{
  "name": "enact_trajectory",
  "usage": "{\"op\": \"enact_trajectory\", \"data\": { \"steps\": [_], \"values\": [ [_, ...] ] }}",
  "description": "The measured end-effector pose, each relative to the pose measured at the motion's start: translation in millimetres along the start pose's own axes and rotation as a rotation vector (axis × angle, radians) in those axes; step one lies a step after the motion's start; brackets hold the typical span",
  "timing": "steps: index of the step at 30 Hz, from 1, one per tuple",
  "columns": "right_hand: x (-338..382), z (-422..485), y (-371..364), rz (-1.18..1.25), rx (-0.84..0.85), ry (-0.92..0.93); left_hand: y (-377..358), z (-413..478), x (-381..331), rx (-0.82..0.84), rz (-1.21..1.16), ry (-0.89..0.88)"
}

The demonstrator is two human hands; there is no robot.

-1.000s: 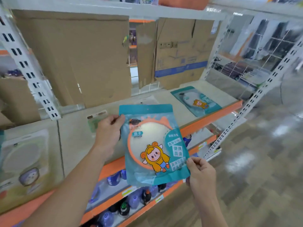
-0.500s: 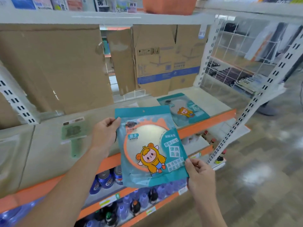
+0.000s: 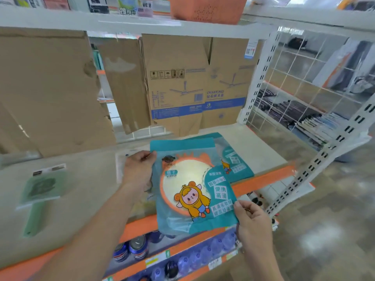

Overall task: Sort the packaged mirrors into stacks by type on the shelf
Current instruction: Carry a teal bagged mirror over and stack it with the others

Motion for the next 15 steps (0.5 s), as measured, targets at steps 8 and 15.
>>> {"op": "enact_trajectory", "data": {
  "steps": [8, 15],
  "values": [
    [-0.4, 65.4, 4.8, -0.001, -0.01, -0.012, -56.9, 48.8, 5.1, 0.005, 0.113, 0.032],
    [-7.7, 109.9, 16.7, -0.068, -0.017, -0.049, -98.0, 66.1, 13.0, 0.011, 0.147, 0.109]
  ]
}}
Point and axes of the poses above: each hand's wrist, its own z-axis towards the middle knuckle, its own y-axis out of the back of the hand, x = y × z, the point moved 5 cm from there along z, towards the middle knuckle, and after that the axes turned 5 degrees about y, right-handed, at the moved point
